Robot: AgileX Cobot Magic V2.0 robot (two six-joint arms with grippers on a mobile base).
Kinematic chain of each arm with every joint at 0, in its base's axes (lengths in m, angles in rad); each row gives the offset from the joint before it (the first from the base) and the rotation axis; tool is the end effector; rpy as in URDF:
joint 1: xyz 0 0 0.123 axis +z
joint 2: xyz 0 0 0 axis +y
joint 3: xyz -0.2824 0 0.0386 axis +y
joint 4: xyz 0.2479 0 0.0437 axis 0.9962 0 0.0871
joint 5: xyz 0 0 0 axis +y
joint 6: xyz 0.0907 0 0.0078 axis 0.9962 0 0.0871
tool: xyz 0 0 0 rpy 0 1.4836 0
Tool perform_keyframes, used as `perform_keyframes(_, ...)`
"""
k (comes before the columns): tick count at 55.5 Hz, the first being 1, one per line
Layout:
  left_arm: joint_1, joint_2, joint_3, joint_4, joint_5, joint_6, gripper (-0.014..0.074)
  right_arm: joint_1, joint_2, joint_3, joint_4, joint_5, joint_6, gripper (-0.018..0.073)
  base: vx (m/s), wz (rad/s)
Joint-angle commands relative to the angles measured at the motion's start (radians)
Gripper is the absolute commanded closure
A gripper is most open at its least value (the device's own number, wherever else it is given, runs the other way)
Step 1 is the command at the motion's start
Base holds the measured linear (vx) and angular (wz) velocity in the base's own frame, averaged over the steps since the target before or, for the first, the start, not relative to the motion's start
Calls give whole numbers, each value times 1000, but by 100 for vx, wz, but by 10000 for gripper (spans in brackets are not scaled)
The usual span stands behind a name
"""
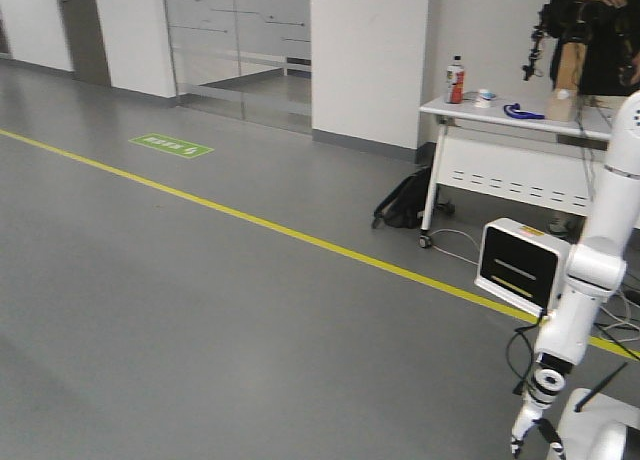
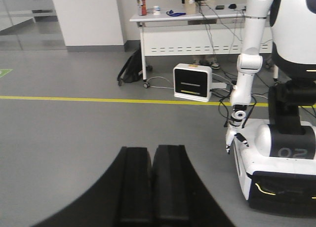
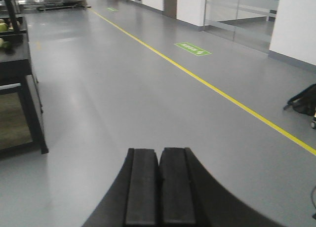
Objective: Pick snacks and fruit into basket
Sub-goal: 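Turn the base away from the other robot toward the fruit tables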
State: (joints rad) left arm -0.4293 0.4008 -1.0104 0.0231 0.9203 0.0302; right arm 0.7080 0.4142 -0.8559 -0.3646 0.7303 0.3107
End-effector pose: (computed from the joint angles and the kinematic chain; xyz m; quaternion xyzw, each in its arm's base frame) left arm 0.0207 -0.0076 0.4262 0.1777 0.7610 -0.1123 0.6137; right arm 0.0518 0.0158 0.4026 -0.1779 0.7412 0.1469 0.6303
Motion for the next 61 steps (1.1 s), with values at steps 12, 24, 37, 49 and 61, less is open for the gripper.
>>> perform_keyframes(12, 2, 14, -28, -2, -80, -7, 596, -1, 10, -28, -30, -79, -2, 566, -14, 54)
perform_keyframes(24, 2, 14, -28, -2, -80, -7, 596, -1, 10, -28, -30, -79, -2, 566, -12, 48)
perform_keyframes(37, 2, 14, -28, -2, -80, -7, 596, -1, 10, -28, -30, -79, -2, 566, -9, 37)
perform_keyframes(49, 2, 14, -28, -2, -80, -7, 596, -1, 10, -28, -30, -79, -2, 566, -5, 28)
perform_keyframes(61, 2, 14, -28, -2, -80, -7, 596, -1, 10, -28, -30, -79, -2, 566, -2, 25)
